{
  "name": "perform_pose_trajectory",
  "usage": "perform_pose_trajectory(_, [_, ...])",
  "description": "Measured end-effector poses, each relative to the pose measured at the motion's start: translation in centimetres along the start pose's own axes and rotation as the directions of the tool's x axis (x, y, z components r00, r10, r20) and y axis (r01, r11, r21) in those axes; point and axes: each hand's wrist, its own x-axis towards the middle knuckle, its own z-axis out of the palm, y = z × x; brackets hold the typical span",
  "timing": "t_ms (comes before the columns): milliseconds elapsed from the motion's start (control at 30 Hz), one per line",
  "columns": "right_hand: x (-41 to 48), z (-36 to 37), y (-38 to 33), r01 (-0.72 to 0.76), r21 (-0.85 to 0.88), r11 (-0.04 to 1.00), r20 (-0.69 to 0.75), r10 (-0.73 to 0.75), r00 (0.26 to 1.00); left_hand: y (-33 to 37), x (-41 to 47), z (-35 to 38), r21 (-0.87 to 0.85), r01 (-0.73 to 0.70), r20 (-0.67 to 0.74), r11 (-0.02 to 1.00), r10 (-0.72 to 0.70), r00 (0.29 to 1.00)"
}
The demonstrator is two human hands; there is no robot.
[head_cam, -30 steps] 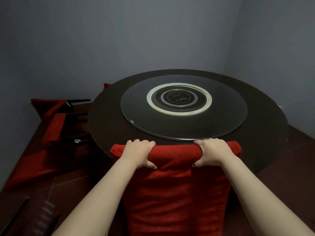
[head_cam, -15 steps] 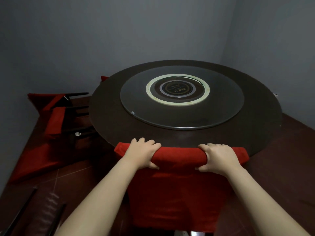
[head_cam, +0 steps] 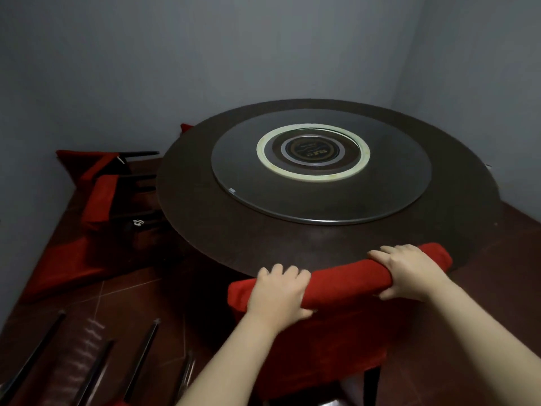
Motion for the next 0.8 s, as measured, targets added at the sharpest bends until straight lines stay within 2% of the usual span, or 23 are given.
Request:
perform_pose_trajectory(67, [-0.1,0.8,-0.5,0.014,0.008,1.0,-0.041,-0.013,0.999,-1.0,0.2,0.3,0.026,-0.005,-0.045,1.0,0.006,0.999])
perform_pose_trajectory(333, [-0.9,1.0,-2.3,0.016,0.081,0.997,-0.134,-0.005,0.991,-2.7,-0.7,0.0,0.081,-0.071,-0.08,0.994,0.077,0.994])
perform_pose_trajectory(800, [-1.1,2.0,1.4,0.172,0.016,0.985,-0.274,-0.161,0.948,2.1,-0.4,-0.1,0.111,0.152,-0.051,0.982,-0.147,0.988])
